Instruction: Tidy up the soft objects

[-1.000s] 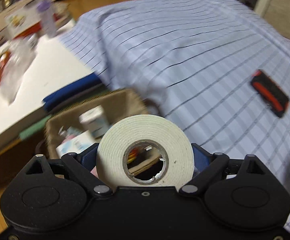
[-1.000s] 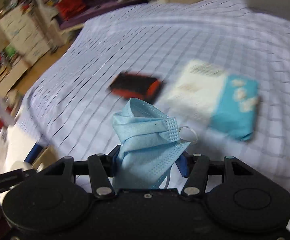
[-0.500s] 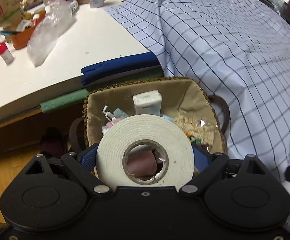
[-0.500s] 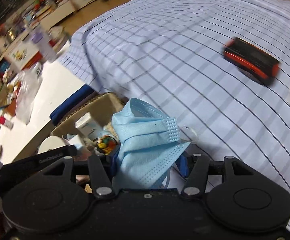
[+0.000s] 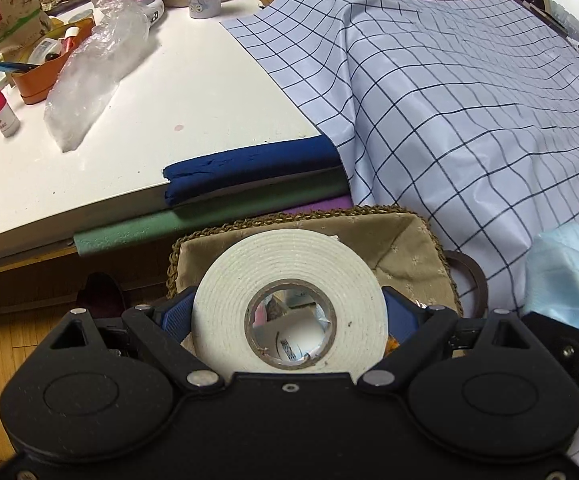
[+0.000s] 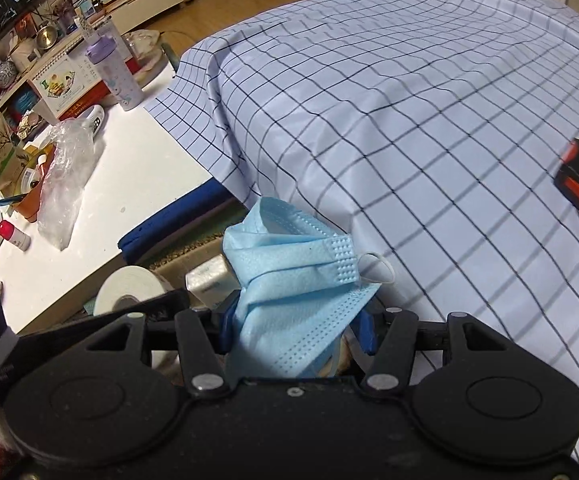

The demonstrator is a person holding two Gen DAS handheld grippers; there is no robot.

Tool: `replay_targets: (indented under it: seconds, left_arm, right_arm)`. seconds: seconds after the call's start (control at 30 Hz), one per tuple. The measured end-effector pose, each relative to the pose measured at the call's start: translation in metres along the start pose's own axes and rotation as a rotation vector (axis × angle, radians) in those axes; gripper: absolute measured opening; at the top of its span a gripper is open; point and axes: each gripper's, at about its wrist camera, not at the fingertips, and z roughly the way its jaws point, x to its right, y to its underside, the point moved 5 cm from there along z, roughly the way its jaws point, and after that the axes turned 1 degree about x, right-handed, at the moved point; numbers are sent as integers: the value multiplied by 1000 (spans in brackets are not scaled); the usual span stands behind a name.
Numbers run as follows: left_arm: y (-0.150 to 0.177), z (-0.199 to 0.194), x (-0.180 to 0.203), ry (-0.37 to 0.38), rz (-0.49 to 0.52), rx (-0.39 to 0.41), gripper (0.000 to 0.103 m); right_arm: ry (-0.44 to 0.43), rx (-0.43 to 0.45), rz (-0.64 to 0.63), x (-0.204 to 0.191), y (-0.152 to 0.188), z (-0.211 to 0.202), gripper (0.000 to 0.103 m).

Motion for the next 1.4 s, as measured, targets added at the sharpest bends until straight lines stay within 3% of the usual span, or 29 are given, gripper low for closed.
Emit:
replay_targets:
  seconds: [0.07,0.13,0.33,0.8,1.4]
  left_arm:
    - [0,4,-1,-14,2,0,90]
    - [0,9,-2,-16,-1,-10,90]
    - [3,21,-2,-32,0,-34,90]
    - [4,26,2,-31,-1,-61,95]
    - [32,1,2,-51,32,-69,95]
  right_arm:
    - [-1,0,-7,-4,-4,9,58]
    - [2,-1,-13,-7,-5,17,66]
    - [17,-16,-21,-5,-5,34,70]
    - [58,-9,-16,4,-9,38,71]
    - [151,-45,-62,10,16,19,72]
